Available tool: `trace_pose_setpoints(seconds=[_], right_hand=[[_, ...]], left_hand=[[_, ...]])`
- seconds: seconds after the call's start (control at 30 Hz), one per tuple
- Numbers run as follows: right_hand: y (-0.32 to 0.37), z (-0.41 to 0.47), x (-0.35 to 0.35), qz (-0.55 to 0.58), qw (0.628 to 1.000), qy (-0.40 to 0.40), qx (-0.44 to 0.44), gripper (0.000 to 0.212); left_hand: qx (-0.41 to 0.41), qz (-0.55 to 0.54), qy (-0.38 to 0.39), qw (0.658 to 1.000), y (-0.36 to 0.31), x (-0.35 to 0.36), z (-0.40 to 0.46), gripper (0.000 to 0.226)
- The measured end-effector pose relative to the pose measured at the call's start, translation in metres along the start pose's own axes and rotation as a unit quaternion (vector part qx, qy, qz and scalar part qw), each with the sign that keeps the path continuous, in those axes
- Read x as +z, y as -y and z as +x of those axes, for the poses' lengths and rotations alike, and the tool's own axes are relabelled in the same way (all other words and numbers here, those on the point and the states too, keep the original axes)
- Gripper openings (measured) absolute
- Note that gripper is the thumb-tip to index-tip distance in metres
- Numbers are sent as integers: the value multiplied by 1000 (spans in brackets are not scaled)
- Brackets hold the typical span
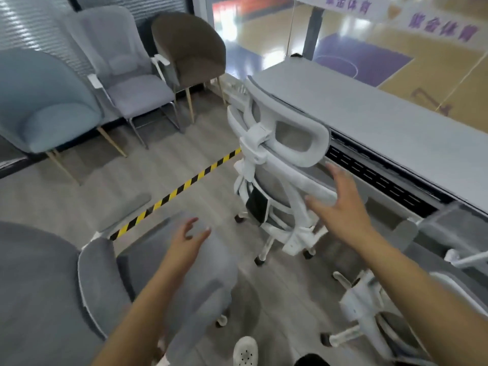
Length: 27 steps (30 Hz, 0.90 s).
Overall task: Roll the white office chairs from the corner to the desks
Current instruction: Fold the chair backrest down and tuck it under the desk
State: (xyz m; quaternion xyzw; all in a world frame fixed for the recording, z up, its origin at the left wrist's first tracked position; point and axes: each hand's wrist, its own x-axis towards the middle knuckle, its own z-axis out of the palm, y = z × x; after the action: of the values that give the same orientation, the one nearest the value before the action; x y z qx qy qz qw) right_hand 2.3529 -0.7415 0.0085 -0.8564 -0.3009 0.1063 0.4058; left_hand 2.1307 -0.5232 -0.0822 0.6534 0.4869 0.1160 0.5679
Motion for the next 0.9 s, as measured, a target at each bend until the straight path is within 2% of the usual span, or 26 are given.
trace_pose_setpoints(seconds=[0.2, 0.3, 0.43, 0.5, 0.57, 0.63, 0.8, 0.9], right_hand=[[27, 113, -9, -125, 987, -80, -65, 72], [35, 166, -8, -170, 981, -48, -81, 77], [39, 230, -6, -199, 976, 45, -81, 73], [36, 252, -4, -128, 977, 161, -59, 73], [36, 272, -4, -39, 957, 287, -30, 83], [37, 291, -7, -13, 933, 360, -16, 96], [27, 322, -17, -16, 892, 451, -33, 109], [15, 338, -25, 19, 872, 488, -45, 92]], left_hand=[[67, -23, 22, 997, -97, 12, 107, 53], [106, 0, 23, 994, -140, 22, 156, 54], [142, 141, 82, 976, -186, 29, 218, 60], [153, 232, 111, 954, -205, 31, 245, 70], [179, 289, 128, 932, -227, 34, 264, 77], [195, 335, 140, 911, -243, 39, 280, 81], [193, 480, 229, 824, -268, 63, 335, 94], [164, 534, 280, 780, -280, 74, 382, 88]])
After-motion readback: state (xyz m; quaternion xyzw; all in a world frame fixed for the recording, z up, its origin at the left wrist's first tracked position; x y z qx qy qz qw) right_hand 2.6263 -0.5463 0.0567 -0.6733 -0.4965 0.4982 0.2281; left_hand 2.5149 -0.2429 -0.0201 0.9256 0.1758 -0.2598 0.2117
